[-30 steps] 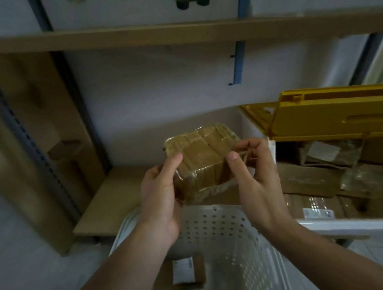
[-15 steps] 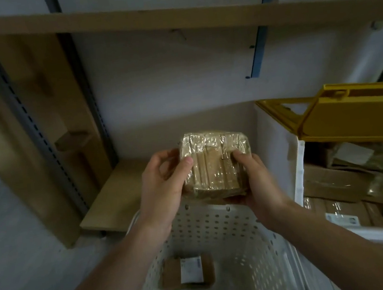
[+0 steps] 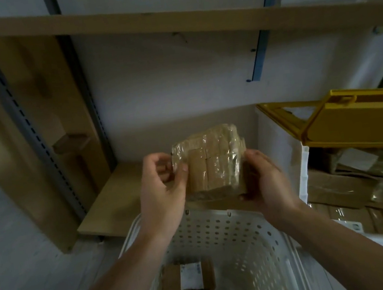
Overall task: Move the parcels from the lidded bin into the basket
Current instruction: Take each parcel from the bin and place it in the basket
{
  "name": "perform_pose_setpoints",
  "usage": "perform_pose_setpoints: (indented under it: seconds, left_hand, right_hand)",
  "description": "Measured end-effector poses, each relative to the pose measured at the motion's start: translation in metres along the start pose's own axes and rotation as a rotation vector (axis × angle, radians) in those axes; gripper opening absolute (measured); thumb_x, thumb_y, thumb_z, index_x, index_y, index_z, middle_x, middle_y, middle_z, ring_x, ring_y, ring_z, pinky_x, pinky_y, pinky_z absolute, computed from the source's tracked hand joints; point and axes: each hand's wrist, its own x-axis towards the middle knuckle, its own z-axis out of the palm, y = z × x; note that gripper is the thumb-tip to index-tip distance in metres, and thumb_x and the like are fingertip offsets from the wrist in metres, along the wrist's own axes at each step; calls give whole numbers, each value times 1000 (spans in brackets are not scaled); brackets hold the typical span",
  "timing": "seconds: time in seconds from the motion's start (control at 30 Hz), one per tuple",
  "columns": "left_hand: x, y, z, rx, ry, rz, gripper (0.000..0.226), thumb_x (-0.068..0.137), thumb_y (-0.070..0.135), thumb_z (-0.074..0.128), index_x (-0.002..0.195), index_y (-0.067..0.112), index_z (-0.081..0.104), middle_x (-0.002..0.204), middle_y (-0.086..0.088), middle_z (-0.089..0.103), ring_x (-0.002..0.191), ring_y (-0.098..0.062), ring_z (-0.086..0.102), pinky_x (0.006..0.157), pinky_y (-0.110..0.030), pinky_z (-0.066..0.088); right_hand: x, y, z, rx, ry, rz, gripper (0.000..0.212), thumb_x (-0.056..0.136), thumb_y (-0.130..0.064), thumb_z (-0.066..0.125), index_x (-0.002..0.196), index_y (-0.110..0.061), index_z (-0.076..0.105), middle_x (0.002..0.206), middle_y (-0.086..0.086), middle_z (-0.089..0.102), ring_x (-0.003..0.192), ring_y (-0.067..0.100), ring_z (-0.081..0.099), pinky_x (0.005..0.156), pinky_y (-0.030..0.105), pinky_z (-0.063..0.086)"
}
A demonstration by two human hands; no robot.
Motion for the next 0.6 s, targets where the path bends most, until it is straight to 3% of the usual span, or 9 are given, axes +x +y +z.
perform_pose_setpoints:
  seconds: [0.07,0.13,0.23,0.37,0.43,0.53,0.6]
  left_hand:
    - [-5,4,4,-32,-101,-4,40,81,45,70,113,27,57,105,5,70,92,-5,71,76,-23,59]
    - [-9,8,9,-117,-192,-30,57,70,54,73,117,25,56,104,6,73,94,-7,72,77,-23,58]
    - [-10,12,13,-220,-274,-81,69,64,57,74,119,23,51,100,11,74,90,-9,73,77,-20,57]
    - [-6,10,18,-296,-278,-155,67,69,51,85,119,24,50,110,1,70,95,-11,72,75,-21,58]
    - [-5,6,20,-356,-262,-193,63,67,44,82,118,24,53,112,-2,70,101,-19,72,79,-29,59]
    - [-3,1,21,-452,-259,-217,61,62,47,80,114,25,58,110,-4,73,108,-30,69,93,-47,57]
    - [-3,1,24,-507,-272,-211,61,63,46,78,116,23,58,110,-3,74,109,-31,69,98,-53,54]
  right_hand:
    - [-2,-2,-2,-12,-19,-36,21,105,-27,47,101,-19,66,103,9,72,88,24,70,53,33,55]
    - [-3,-2,-4,-38,-41,-81,21,106,-24,46,106,-16,66,99,8,73,85,21,71,52,32,55]
    - [-4,-1,-8,-74,-36,-148,25,108,-22,43,108,-14,67,91,6,70,78,20,66,51,30,53]
    - [-4,-6,-11,-123,-63,-222,27,108,-15,44,107,-18,71,90,7,71,73,18,69,51,30,54]
    - [-2,-6,-14,-143,-74,-250,24,106,-16,48,109,-17,72,97,10,74,82,24,72,60,37,60]
    - [0,0,-15,-127,-141,-166,26,105,-31,49,115,-24,72,109,10,75,103,33,71,88,53,59]
    - [0,4,-13,-77,-226,-44,33,107,-40,41,123,-29,68,116,6,75,107,29,72,87,51,60]
